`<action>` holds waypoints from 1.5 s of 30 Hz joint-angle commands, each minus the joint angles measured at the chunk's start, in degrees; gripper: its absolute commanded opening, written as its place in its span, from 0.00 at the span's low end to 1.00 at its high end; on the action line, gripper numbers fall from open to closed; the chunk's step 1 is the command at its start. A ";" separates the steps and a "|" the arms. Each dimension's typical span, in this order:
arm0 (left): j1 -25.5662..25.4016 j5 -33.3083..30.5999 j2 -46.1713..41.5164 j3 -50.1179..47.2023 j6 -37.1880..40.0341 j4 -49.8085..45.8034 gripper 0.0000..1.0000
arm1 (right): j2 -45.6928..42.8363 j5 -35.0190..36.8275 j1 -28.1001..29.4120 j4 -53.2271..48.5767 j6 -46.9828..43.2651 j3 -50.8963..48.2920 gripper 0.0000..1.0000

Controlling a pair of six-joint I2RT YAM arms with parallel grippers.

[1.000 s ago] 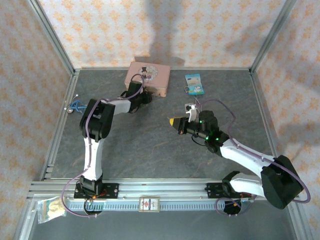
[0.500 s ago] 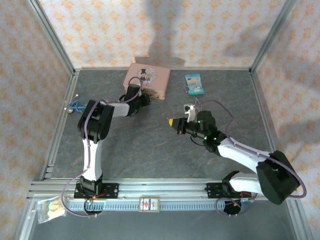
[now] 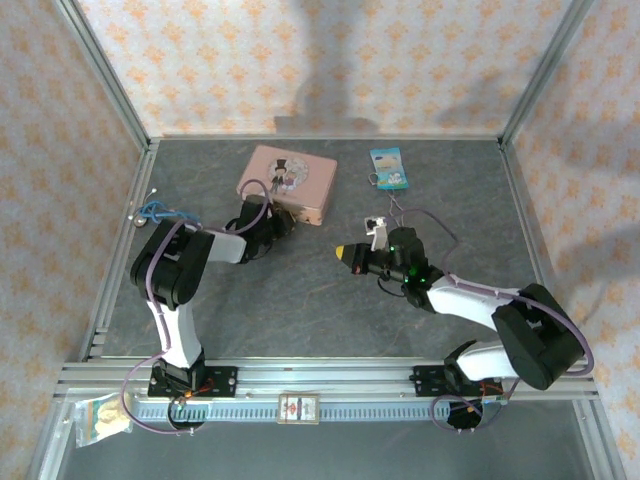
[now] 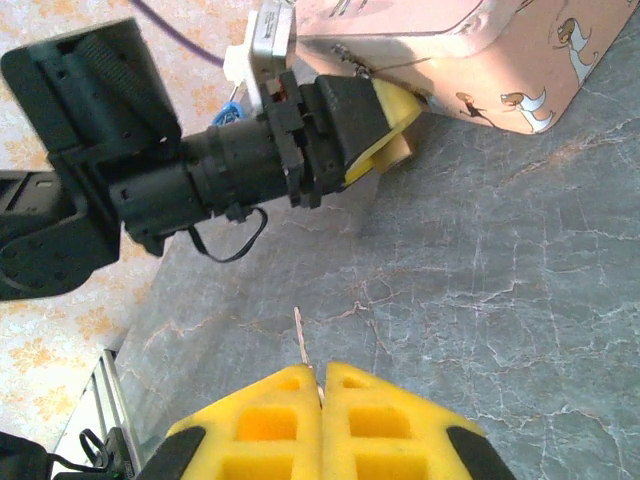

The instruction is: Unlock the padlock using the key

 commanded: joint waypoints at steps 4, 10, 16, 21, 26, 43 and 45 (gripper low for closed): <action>-2.59 -4.77 -2.59 -2.28 -0.96 1.83 0.23 | -0.25 -0.58 -0.42 3.09 0.75 -0.81 0.00; -2.53 -5.93 -1.40 -2.34 0.18 2.59 0.41 | -1.38 -0.15 -0.40 2.75 0.42 -1.35 0.00; -2.65 -6.16 -0.50 -3.78 1.18 5.44 0.45 | -2.34 0.25 -0.43 2.38 0.23 -1.76 0.00; -2.68 -6.65 0.71 -3.74 2.45 5.56 0.42 | -2.56 0.29 -0.41 2.37 0.22 -1.80 0.00; -3.60 -7.45 3.72 -2.72 3.41 6.10 0.38 | -2.49 0.29 -0.35 2.63 0.55 -1.71 0.00; -4.51 -1.20 2.17 -4.24 -6.02 12.21 0.00 | 0.47 2.57 -0.45 7.90 6.82 -4.71 0.00; -4.68 1.44 0.69 -6.19 -10.14 16.06 0.00 | 2.28 1.78 -0.44 10.79 9.25 -5.09 0.00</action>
